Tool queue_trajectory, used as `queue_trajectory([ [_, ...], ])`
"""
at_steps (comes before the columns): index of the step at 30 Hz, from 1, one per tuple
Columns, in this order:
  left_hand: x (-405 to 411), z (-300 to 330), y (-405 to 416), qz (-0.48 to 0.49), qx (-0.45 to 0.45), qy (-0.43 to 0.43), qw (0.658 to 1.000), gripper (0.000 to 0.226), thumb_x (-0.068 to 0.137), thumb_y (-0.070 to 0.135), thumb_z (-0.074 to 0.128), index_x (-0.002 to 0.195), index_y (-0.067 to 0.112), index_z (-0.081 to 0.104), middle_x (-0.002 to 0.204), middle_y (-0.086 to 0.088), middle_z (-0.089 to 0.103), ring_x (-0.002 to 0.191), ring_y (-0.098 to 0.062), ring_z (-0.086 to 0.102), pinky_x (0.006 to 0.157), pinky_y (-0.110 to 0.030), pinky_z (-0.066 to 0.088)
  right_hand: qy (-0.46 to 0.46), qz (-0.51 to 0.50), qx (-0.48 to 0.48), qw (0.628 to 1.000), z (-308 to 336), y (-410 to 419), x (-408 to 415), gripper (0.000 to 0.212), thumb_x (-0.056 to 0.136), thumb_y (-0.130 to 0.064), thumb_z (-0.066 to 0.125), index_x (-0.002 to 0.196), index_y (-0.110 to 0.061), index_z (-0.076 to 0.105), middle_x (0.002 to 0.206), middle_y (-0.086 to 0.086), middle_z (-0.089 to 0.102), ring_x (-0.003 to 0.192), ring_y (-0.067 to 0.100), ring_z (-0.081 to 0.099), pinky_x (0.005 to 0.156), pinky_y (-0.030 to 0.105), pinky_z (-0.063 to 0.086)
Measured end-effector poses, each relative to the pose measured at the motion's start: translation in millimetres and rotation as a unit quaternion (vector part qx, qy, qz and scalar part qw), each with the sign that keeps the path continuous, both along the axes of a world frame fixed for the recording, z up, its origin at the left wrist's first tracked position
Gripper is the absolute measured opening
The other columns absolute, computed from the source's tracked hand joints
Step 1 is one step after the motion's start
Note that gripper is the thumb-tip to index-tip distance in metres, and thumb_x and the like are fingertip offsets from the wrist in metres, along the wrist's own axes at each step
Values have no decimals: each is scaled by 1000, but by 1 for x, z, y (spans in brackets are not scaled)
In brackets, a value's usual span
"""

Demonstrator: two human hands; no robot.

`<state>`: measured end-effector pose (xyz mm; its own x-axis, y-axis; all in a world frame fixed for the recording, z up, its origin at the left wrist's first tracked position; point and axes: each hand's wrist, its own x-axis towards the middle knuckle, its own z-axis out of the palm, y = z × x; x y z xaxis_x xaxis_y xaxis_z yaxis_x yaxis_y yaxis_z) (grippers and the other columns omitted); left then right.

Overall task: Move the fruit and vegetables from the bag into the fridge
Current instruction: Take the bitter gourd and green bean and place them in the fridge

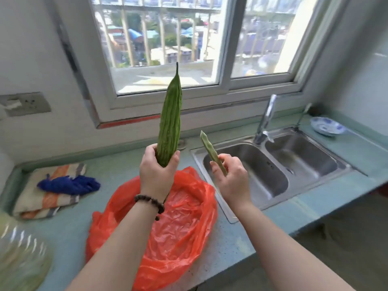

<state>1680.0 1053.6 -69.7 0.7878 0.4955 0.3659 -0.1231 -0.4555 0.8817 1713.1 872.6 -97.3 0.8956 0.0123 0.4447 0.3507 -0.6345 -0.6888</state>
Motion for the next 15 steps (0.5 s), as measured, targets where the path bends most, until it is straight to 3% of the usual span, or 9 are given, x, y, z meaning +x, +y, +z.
queue_trajectory([
  [8, -1, -25, -123, -201, 18, 50, 978, 27, 79, 35, 68, 97, 21, 53, 85, 1, 61, 78, -15, 57, 66, -26, 38, 49, -217, -27, 974, -9, -134, -85, 27, 89, -38, 56, 104, -17, 62, 85, -1, 55, 75, 13, 50, 68, 25, 37],
  [12, -23, -32, -204, -306, 16, 71, 949, 27, 78, 38, 67, 95, 24, 52, 83, 3, 62, 76, -14, 58, 66, -28, 40, 64, -335, -25, 940, -13, -198, -148, 20, 87, -35, 60, 97, -18, 64, 78, -4, 50, 68, 13, 47, 60, 23, 29],
  [15, -48, -37, -266, -386, 25, 91, 918, 30, 77, 43, 67, 94, 25, 50, 83, 1, 62, 76, -17, 59, 66, -30, 43, 76, -426, -9, 902, -19, -242, -200, 17, 85, -34, 62, 93, -19, 64, 77, -2, 52, 69, 16, 50, 61, 27, 36],
])
